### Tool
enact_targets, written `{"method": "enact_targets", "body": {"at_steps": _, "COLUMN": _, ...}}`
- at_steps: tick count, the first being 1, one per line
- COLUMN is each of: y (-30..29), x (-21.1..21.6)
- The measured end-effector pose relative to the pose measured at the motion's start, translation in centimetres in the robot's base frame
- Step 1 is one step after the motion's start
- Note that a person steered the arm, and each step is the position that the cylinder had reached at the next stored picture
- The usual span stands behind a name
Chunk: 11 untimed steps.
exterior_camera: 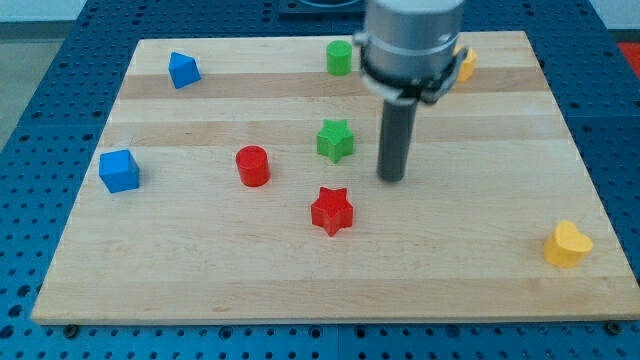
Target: Move your arm towards the red circle
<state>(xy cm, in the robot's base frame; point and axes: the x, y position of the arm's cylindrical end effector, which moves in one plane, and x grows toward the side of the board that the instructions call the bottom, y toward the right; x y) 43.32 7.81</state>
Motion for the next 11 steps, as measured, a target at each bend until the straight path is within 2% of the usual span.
{"method": "enact_targets", "body": {"at_steps": 1, "y": -0.1, "x": -10.3}}
{"method": "enact_targets", "body": {"at_steps": 2, "y": -7.1, "x": -14.5}}
{"method": "enact_targets", "body": {"at_steps": 4, "y": -27.3, "x": -12.0}}
{"method": "enact_targets", "body": {"at_steps": 5, "y": -31.6, "x": -7.6}}
{"method": "enact_targets", "body": {"at_steps": 8, "y": -22.2, "x": -5.1}}
{"method": "enact_targets", "body": {"at_steps": 11, "y": -24.8, "x": -1.8}}
